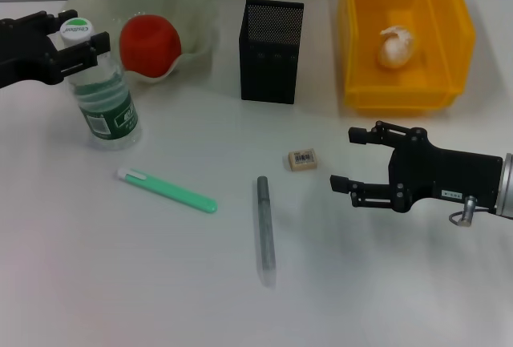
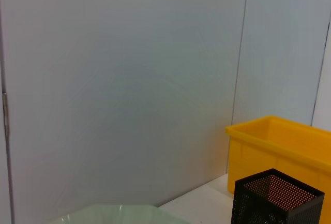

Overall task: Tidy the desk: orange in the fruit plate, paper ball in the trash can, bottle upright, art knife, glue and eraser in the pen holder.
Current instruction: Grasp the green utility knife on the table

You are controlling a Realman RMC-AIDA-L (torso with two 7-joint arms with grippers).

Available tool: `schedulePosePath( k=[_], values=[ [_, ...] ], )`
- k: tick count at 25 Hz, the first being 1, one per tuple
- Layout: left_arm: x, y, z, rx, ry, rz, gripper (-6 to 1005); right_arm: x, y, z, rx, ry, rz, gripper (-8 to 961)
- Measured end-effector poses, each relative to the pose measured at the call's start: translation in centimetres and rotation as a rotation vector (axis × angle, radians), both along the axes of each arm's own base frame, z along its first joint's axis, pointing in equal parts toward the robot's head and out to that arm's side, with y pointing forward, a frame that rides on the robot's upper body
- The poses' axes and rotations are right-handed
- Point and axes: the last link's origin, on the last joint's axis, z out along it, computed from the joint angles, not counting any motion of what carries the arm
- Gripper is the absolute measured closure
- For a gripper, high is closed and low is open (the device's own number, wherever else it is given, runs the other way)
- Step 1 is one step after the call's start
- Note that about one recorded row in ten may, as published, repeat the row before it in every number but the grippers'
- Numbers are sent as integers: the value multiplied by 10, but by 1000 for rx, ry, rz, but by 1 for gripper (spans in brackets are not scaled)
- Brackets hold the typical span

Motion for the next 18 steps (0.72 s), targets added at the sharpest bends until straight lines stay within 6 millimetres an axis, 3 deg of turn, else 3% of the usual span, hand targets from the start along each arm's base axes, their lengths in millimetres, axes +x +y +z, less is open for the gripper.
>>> schedulePosePath(
  k=[1,6,11,14,15,18],
  values=[
    [0,-1,0,-1,-1,-2,531,0,0,0,0,0,0,130],
    [2,-2,0,-5,-13,-13,308,0,0,0,0,1,-1,130],
    [10,-5,13,20,-105,-49,204,0,0,0,0,3,-1,130],
    [13,-7,18,28,-142,-68,205,0,-1,1,3,6,0,130],
    [24,-16,27,23,-223,-145,205,0,-1,1,3,7,0,130],
    [37,-29,32,-28,-286,-250,205,0,-1,1,3,8,2,129]
  ],
)
